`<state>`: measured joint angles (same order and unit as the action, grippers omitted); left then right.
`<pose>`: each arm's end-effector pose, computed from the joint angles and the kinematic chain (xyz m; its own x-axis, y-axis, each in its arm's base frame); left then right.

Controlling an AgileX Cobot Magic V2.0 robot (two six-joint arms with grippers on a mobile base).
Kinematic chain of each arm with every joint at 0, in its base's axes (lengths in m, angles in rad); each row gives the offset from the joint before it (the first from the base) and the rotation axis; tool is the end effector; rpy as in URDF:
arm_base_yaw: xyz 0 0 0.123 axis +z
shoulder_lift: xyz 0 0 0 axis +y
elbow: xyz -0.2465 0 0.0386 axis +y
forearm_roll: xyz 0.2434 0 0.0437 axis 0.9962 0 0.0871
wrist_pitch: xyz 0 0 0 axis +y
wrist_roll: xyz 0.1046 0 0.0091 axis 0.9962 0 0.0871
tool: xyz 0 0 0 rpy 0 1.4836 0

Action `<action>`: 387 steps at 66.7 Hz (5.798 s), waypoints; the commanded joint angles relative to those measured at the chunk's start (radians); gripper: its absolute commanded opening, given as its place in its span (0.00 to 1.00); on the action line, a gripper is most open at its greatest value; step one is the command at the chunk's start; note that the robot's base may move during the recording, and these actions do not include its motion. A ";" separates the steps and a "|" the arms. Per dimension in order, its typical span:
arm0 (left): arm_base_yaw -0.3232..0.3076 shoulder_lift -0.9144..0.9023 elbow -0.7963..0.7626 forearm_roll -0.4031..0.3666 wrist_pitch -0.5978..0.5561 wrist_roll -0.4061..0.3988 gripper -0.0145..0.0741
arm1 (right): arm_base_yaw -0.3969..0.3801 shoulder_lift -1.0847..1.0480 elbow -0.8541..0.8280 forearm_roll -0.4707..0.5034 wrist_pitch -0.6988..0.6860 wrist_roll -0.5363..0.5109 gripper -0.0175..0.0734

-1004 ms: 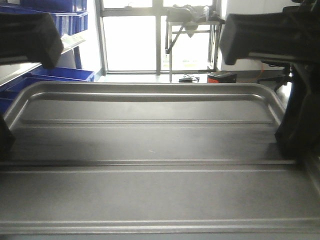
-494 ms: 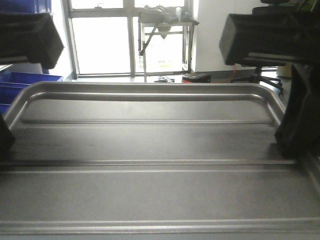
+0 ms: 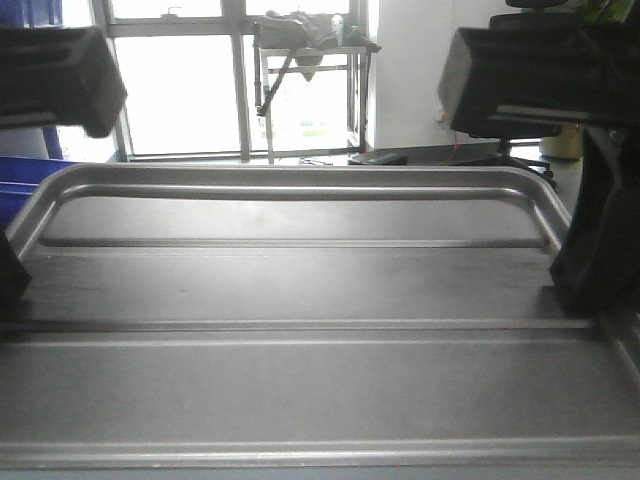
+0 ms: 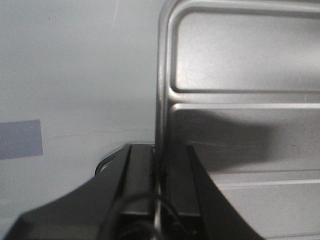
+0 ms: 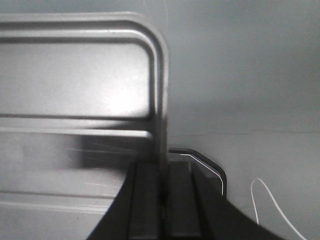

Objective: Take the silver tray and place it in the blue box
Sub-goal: 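Hold the tray in both grippers while the base turns away, then keep holding the tray with both grippers while driving, then carry the tray with both grippers up to the blue bin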

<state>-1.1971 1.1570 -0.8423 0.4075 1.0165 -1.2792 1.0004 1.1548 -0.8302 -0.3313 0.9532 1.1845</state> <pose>0.1120 -0.1887 0.2381 -0.8925 0.0315 -0.4500 0.1134 0.9812 -0.1563 0.1424 0.1704 0.2349 -0.9032 0.0829 -0.4211 -0.0015 0.9805 0.1963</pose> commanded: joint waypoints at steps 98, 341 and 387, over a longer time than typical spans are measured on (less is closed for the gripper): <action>-0.009 -0.023 -0.028 0.032 -0.025 -0.011 0.16 | 0.004 -0.021 -0.024 -0.037 -0.030 -0.002 0.25; -0.009 -0.023 -0.028 0.032 -0.025 -0.011 0.16 | 0.003 -0.021 -0.024 -0.037 -0.030 -0.002 0.25; -0.009 -0.023 -0.028 0.032 -0.025 -0.011 0.16 | 0.003 -0.021 -0.024 -0.037 -0.030 -0.002 0.25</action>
<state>-1.1971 1.1570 -0.8423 0.4075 1.0109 -1.2792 1.0004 1.1548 -0.8264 -0.3334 0.9532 1.1850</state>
